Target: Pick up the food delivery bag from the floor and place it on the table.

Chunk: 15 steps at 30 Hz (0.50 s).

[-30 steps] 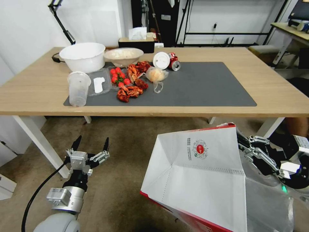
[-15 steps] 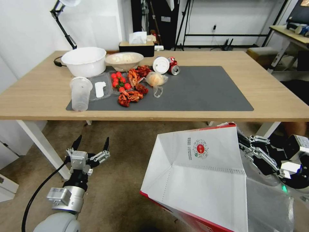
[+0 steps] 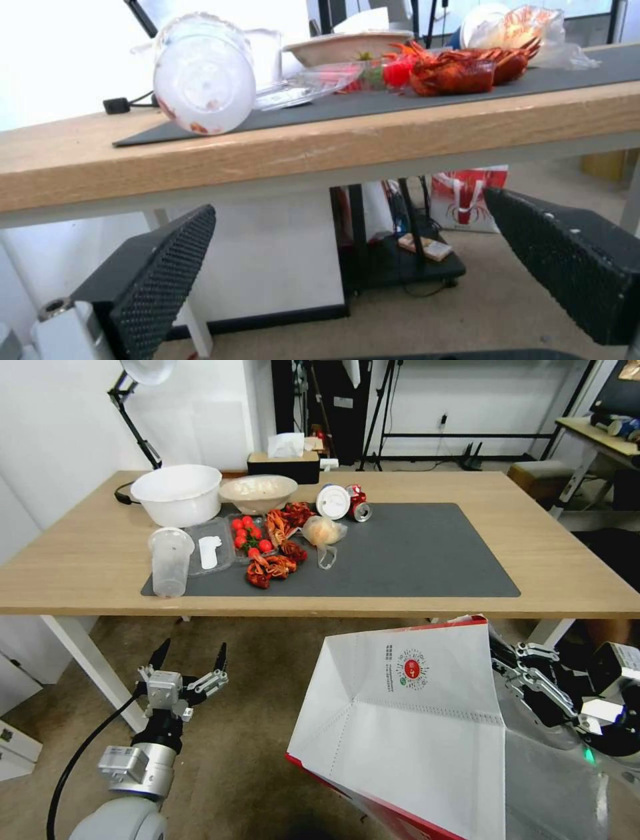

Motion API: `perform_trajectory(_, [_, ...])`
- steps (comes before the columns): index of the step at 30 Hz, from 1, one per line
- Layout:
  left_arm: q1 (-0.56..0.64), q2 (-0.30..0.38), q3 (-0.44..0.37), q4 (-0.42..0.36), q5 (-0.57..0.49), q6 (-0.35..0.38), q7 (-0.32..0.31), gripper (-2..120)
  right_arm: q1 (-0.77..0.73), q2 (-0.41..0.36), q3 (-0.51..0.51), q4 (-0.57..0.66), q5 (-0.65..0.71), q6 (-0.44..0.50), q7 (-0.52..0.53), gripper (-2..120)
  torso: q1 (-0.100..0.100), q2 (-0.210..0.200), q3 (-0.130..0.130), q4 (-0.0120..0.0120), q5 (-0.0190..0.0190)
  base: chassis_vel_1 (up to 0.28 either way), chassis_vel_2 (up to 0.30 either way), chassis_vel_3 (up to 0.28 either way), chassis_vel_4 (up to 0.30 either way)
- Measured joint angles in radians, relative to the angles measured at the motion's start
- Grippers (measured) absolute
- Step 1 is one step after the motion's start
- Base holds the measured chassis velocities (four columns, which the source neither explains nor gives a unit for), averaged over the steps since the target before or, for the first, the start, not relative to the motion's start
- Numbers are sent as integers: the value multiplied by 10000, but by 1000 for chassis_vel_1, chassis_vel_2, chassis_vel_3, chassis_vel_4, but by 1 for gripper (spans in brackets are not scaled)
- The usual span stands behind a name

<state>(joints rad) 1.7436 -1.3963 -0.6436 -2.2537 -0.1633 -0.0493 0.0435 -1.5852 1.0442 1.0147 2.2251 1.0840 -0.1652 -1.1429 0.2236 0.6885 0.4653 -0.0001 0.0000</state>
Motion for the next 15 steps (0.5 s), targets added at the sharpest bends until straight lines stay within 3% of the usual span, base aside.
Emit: perform_trajectory(15, [45,-15,-6,-44,14,0,8,100,13,29,-7,64,-1,1,-10,0,193,486,289,0,0,0,0,0,0])
